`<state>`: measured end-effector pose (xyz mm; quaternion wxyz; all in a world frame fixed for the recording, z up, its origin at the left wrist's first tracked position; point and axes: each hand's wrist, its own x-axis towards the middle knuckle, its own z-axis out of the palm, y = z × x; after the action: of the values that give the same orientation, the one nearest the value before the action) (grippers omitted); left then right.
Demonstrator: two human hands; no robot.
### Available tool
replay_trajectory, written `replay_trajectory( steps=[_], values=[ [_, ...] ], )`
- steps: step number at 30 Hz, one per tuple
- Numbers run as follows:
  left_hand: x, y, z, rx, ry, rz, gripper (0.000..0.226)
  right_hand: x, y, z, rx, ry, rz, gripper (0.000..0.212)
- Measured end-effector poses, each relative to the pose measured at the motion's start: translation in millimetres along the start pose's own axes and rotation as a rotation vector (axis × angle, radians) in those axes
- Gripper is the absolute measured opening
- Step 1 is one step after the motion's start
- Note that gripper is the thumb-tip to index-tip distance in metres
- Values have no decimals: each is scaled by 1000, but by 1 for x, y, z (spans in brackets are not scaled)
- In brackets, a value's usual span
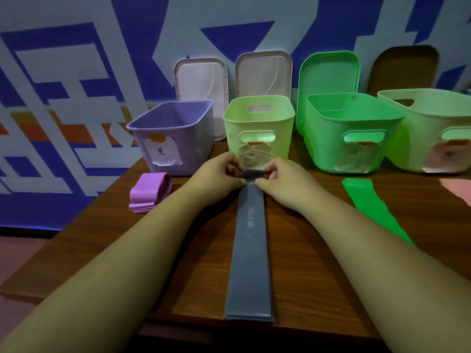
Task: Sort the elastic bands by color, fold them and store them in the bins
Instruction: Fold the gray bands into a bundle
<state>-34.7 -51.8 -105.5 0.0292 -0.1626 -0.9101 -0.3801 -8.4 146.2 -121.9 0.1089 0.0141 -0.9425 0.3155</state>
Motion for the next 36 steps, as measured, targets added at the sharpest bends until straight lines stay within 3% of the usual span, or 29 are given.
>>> replay_trajectory(
  steps=[4,8,11,15,20,25,29,36],
  values=[
    [-2,0,-1,-193,-33,-14,26,-3,-1,-5,76,-62,-9,25],
    [-5,-1,-5,-374,-136,-56,40,-6,-1,-10,209,-13,13,16],
    [-8,1,-14,-304,-280,-114,53,-7,-1,-9,290,16,-1,18],
    [-12,10,-20,-155,-384,-99,45,-9,-1,-9,379,64,-9,18],
    [-10,12,-13,-165,-307,-112,41,-12,-6,-12,422,129,-58,16],
    [-6,11,0,-189,-103,-49,40,-12,-12,-19,476,154,-125,17],
    [0,5,2,-118,-22,42,39,-16,-12,-23,459,47,-165,21],
    [1,-4,-6,49,-122,90,14,-29,-6,-38,374,-216,-143,26]
  ],
)
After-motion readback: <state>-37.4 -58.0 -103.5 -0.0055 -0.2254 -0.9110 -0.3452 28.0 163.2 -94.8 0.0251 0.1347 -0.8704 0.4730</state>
